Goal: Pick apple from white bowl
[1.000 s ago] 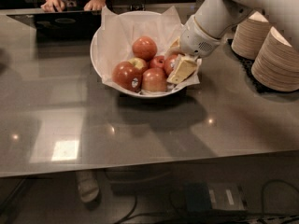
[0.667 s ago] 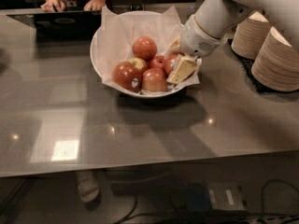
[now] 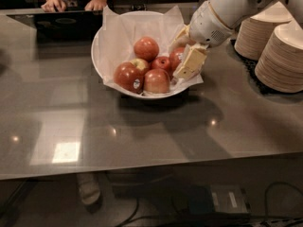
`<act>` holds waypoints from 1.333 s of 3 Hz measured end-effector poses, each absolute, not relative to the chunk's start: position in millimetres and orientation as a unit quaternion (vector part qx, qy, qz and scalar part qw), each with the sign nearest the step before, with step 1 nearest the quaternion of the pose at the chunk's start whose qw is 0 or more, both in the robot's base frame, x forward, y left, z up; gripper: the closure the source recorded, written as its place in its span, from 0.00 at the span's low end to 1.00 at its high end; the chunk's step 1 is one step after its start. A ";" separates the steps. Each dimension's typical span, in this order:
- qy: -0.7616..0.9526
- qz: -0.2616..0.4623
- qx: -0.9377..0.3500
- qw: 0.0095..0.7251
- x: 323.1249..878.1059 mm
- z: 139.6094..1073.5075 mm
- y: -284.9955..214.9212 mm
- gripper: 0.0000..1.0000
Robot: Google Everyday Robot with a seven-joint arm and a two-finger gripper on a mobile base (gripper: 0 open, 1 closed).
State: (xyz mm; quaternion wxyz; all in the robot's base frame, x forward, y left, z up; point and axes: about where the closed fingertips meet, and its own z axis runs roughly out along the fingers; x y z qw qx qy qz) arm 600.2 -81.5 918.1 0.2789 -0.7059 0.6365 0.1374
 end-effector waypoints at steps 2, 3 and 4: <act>0.585 0.194 -0.694 0.372 610.9 956.0 -74.6 1.00; 0.555 0.236 -0.670 0.432 608.4 964.8 -71.4 1.00; 0.532 0.267 -0.650 0.472 602.6 972.8 -69.4 1.00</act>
Offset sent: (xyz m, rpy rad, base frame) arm 0.0108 0.0038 0.0655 0.4214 -0.1028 0.0984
